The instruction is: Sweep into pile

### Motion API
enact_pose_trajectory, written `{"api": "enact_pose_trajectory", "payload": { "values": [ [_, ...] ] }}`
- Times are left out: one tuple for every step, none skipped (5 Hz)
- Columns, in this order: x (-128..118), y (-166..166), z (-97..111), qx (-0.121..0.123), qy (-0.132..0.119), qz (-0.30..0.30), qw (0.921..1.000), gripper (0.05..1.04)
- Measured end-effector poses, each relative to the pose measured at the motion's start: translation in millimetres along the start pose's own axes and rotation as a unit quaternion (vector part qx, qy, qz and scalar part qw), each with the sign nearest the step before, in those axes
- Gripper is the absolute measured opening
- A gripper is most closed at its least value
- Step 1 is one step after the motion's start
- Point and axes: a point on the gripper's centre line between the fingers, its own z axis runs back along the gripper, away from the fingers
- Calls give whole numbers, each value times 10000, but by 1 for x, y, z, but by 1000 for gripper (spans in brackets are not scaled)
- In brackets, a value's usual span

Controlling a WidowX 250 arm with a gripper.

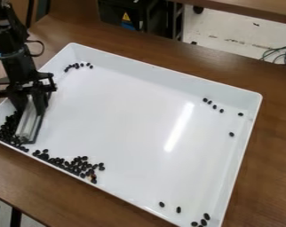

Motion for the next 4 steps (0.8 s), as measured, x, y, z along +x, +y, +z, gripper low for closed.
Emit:
{"api": "enact_pose_trajectory", "payload": {
  "values": [
    [0,-21,2,-14,-76,-222,9997,352],
    [-3,-49,16,70,-368,-510,9980,352],
    [-16,-78,21,222,-479,-832,9951,352],
    [-24,-93,15,342,-497,-975,9934,352]
  ]
}}
